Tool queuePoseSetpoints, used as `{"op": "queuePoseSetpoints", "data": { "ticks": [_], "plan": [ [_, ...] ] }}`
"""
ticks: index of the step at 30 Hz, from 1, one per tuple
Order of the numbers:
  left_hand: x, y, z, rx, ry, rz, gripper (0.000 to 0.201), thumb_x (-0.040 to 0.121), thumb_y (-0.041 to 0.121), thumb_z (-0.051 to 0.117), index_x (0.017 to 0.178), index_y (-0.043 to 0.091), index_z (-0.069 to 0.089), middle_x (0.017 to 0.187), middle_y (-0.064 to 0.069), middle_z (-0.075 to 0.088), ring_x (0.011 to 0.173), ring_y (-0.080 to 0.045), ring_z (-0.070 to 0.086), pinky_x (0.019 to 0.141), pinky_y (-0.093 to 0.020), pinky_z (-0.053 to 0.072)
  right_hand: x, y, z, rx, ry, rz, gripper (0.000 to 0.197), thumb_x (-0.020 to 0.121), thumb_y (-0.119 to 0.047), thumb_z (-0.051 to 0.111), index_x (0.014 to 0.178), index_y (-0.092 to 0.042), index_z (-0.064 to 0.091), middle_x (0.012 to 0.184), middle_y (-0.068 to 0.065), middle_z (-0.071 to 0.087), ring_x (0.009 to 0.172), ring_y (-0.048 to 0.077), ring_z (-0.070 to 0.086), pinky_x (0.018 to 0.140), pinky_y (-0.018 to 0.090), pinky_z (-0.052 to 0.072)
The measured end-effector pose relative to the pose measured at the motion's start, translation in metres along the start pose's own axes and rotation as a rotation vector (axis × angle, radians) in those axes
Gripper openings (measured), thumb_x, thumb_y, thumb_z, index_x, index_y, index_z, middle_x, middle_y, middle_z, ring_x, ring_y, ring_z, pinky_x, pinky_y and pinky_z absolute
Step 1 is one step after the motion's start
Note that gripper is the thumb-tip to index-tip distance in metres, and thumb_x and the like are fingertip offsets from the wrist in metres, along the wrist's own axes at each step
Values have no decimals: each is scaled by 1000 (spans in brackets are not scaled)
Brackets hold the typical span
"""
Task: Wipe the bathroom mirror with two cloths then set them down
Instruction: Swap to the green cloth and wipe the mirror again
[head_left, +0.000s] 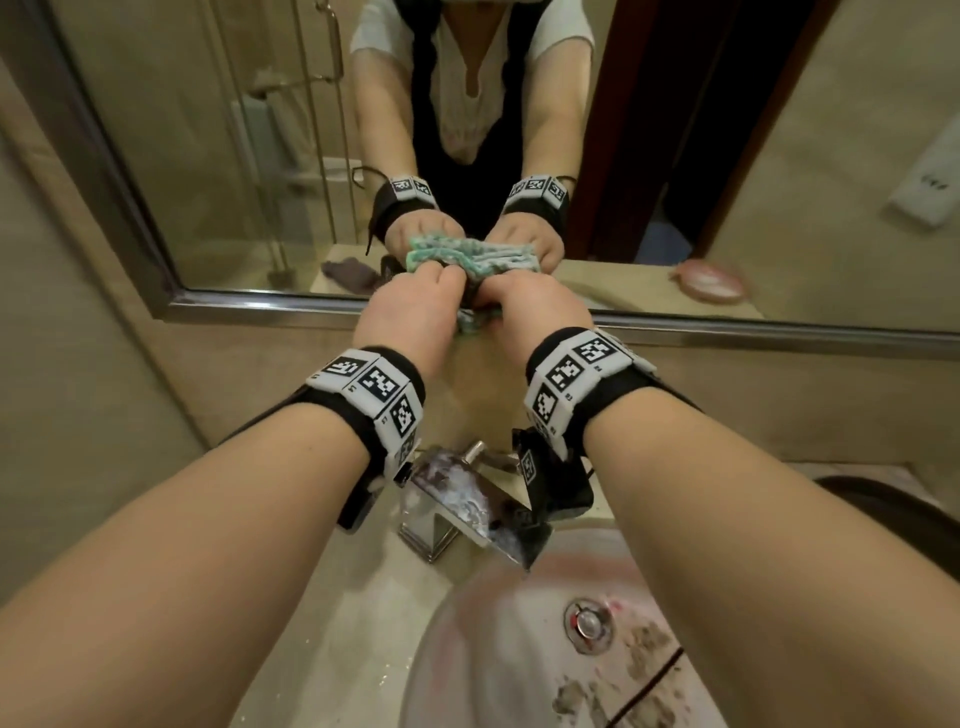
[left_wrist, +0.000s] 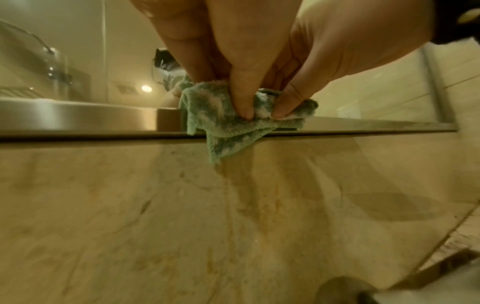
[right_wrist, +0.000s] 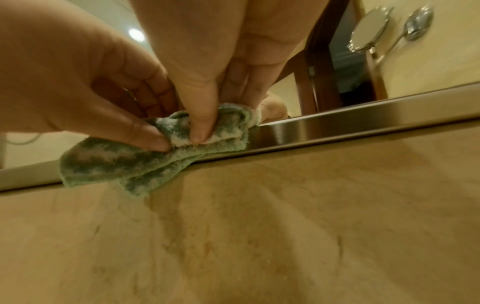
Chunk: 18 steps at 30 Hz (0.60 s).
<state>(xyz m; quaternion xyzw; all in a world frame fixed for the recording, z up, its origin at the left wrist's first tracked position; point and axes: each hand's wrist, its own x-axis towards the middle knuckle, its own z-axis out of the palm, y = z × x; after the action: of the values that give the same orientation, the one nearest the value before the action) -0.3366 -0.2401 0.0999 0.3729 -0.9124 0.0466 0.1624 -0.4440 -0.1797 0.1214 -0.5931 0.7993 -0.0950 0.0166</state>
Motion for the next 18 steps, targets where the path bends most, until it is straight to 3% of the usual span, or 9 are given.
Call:
{"op": "queuePoseSetpoints", "data": {
  "ticks": [2,6,15,18],
  "plan": [
    [3,13,1,9,-2,15,28,94,13,46,122,8,44,117,-14,52,102,-34,54,77,-41,42,-3,11,-6,26,-63,35,40,91,-10,47,126,-26,55,128,6,55,112,26,53,89,36,46],
    [10,34,3,29,-7,31,29,95,13,46,123,7,44,118,-15,53,103,-35,54,78,-43,44,-11,31,-6,27,21,34,42,88,-7,48,122,-29,58,122,4,58,108,26,55,85,35,47],
    [17,63,4,57,-24,52,31,95,10,43,125,5,41,120,-16,51,104,-35,53,79,-42,43,-16,60,-6,57,41,53,42,87,-3,49,119,-28,60,122,1,59,111,23,54,90,37,48],
    [20,79,4,72,-21,70,30,95,9,41,125,4,41,120,-17,51,103,-36,53,77,-41,42,-20,76,-8,80,45,94,34,89,-10,50,117,-26,60,120,0,59,110,22,55,88,33,48]
  ]
}}
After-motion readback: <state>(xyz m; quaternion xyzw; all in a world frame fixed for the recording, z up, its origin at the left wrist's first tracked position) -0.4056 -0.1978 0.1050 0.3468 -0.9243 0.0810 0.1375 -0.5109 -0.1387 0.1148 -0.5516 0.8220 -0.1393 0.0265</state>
